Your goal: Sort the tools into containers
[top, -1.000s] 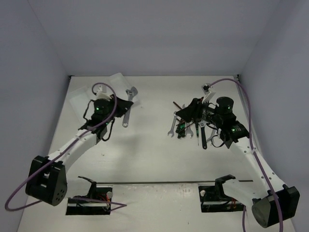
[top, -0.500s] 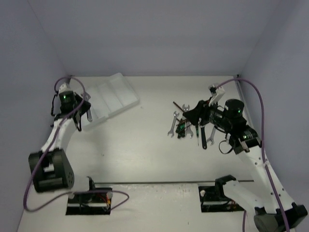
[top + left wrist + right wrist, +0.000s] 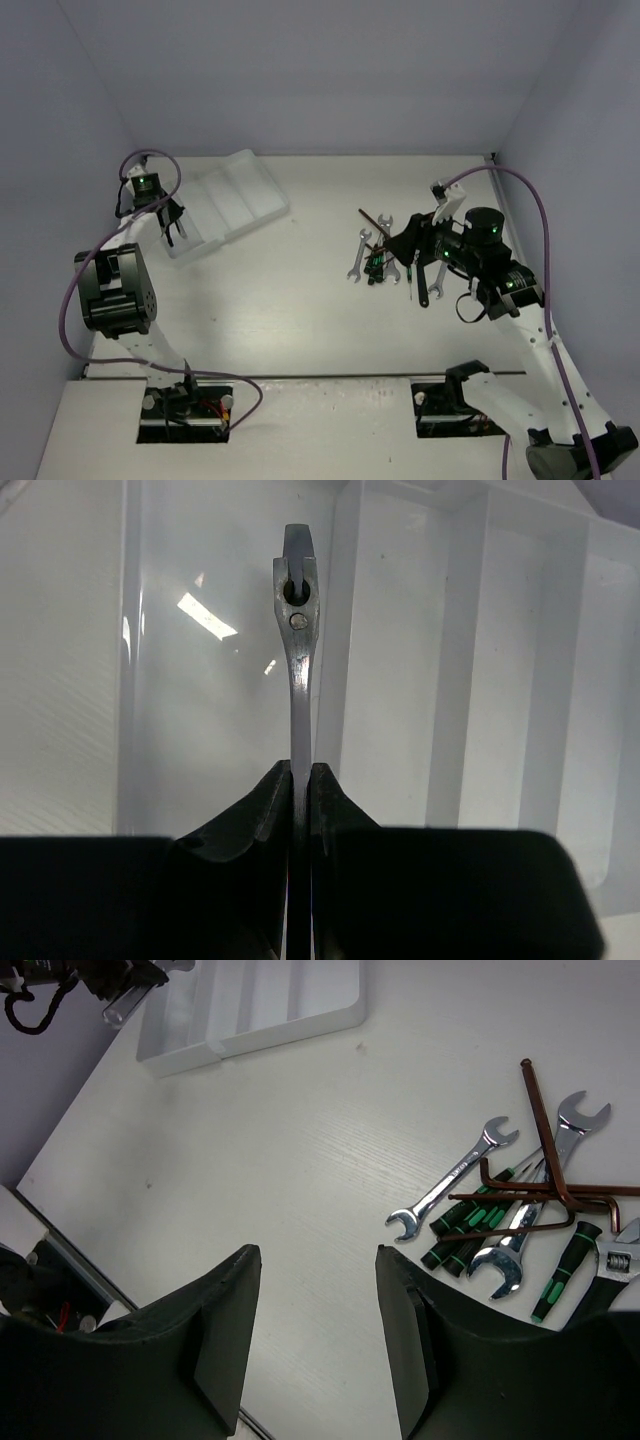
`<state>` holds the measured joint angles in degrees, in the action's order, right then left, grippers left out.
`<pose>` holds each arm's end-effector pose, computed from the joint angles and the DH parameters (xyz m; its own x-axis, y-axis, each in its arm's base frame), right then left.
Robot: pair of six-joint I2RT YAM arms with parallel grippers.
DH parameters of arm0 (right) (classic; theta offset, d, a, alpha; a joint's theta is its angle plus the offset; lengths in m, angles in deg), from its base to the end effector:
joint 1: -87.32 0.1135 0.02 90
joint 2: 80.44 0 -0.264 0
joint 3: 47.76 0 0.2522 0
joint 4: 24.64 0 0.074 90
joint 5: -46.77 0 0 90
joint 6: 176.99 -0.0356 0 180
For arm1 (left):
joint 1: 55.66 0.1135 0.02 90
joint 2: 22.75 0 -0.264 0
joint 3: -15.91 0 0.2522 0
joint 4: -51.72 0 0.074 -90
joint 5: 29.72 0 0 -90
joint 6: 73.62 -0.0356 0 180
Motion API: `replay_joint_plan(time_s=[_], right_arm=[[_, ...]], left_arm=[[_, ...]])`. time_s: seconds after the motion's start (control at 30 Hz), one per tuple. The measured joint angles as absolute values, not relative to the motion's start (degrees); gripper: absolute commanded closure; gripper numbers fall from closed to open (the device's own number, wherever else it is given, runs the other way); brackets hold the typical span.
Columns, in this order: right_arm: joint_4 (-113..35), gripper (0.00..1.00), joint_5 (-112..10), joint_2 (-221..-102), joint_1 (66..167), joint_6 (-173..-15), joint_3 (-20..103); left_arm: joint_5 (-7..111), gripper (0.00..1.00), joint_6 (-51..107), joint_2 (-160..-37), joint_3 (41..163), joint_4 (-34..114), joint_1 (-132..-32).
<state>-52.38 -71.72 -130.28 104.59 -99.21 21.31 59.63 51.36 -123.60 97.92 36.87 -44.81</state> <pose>0.1783 0.0732 0.3827 -0.2887 0.1051 -0.9516 -0.6654 0.6927 0.2783 0.3925 0.0748 0.2305 -0.3438 -0.6496 -0.6781 -0.4589 0.7462 -0.4822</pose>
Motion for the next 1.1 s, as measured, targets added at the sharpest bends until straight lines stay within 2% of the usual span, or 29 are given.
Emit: replay_joint_plan(time_s=[0.33, 0.5, 0.57, 0.93, 1.1], right_arm=[[-52.85, 0.52, -69.55, -129.94, 104.52, -98.88, 21.31], [-52.88, 0.52, -68.44, -129.93, 104.51, -98.87, 21.26], [-52.83, 0.52, -68.04, -129.91, 104.51, -98.89, 20.99], [-53.28, 0.52, -67.18, -129.68, 104.51, -99.07, 18.79], [-53.29, 0.51, -66.99, -129.37, 104.51, -99.30, 18.53]], left_arm=[[60.91, 0.98, 46.98, -128.63, 100.46, 39.52, -44.66], [60.31, 0.80, 45.34, -132.94, 101.32, 41.11, -44.66], [60.32, 0.76, 44.95, -133.12, 101.42, 41.50, -44.60], [60.06, 0.70, 43.29, -132.99, 101.57, 43.33, -42.44], [58.46, 0.50, 43.10, -132.61, 101.57, 43.38, -41.73]])
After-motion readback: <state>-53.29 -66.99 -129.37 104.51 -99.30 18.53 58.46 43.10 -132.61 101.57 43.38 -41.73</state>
